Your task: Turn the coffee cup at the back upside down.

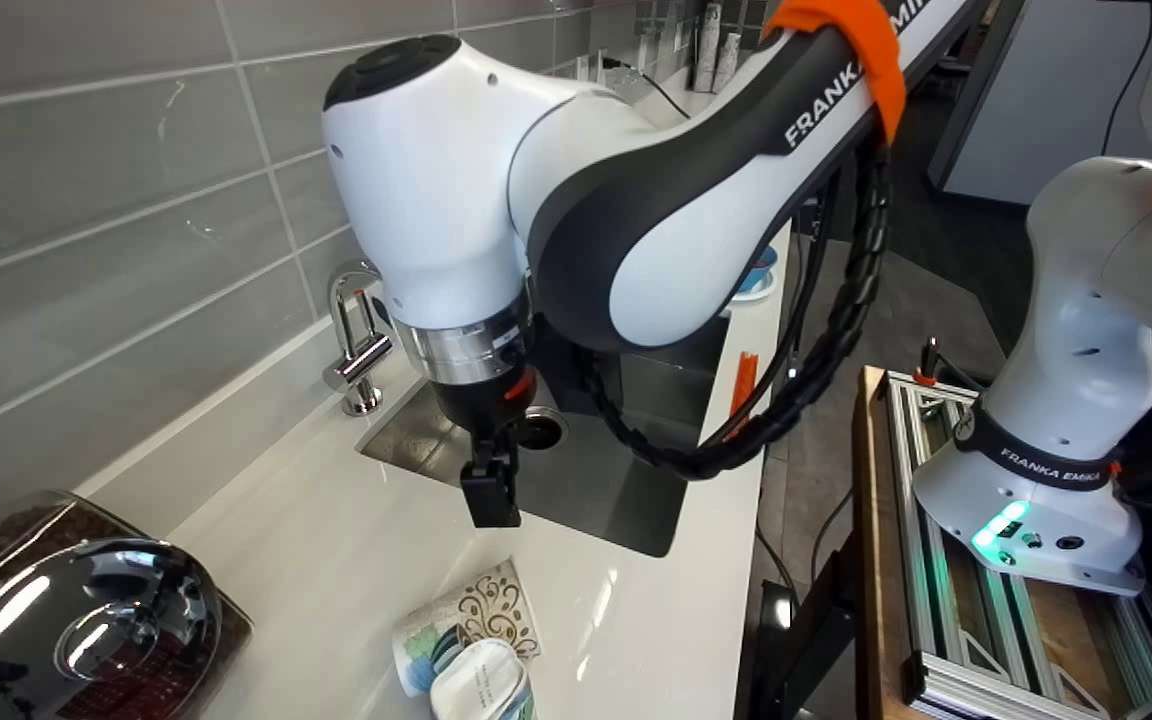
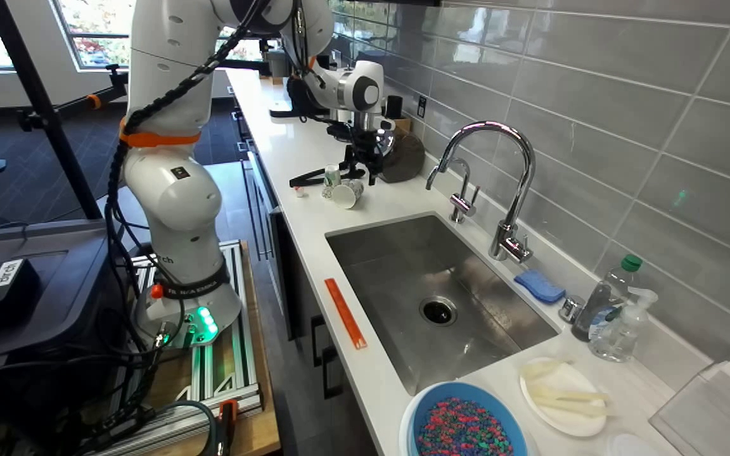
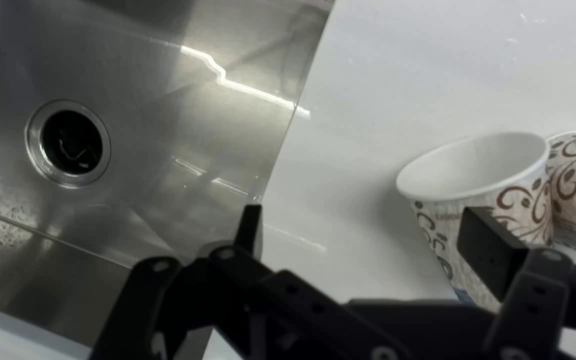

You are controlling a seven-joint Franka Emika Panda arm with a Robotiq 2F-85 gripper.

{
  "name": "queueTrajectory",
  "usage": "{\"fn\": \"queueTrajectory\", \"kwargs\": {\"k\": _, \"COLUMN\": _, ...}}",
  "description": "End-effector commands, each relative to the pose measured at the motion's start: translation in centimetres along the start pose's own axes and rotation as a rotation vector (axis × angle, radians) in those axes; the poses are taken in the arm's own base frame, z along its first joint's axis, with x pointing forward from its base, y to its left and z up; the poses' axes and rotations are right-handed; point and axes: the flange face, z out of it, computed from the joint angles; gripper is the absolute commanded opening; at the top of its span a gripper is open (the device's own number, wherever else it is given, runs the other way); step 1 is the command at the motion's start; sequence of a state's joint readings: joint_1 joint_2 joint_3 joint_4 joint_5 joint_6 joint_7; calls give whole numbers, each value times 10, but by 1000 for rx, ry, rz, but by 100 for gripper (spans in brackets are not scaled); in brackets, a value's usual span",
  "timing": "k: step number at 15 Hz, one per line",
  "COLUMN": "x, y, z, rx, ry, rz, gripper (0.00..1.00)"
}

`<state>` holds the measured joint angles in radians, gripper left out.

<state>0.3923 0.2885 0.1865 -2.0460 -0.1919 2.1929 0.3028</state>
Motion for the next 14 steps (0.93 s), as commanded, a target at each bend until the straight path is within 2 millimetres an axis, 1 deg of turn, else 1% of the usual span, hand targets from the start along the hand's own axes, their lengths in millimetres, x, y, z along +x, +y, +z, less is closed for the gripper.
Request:
{"fn": "queueTrajectory", "kwargs": {"k": 1, "x": 20, "y": -2, "z": -14, "rx": 26, "ry": 31, "rz": -81, "gripper": 100}}
{"fn": "queueTrajectory", "kwargs": {"k": 3, "x": 33, "y": -7, "z": -15, "rx": 36, "ry": 46, "rz": -134, "gripper": 100}}
{"fn": "queueTrajectory", "kwargs": {"k": 6, "x": 48, "y": -21, "z": -13, "rx": 48, "ry": 52, "rz": -216, "gripper": 100}}
{"fn": "queueTrajectory", "kwargs": {"k": 11, "x": 68, "y": -54, "z": -2, "rx": 78, "ry": 50, "rz": -334, "gripper": 100}}
{"fn": "queueTrajectory", "kwargs": {"k": 14, "x": 75, "y": -72, "z": 7, "rx": 91, "ry": 43, "rz": -383, "gripper": 100}}
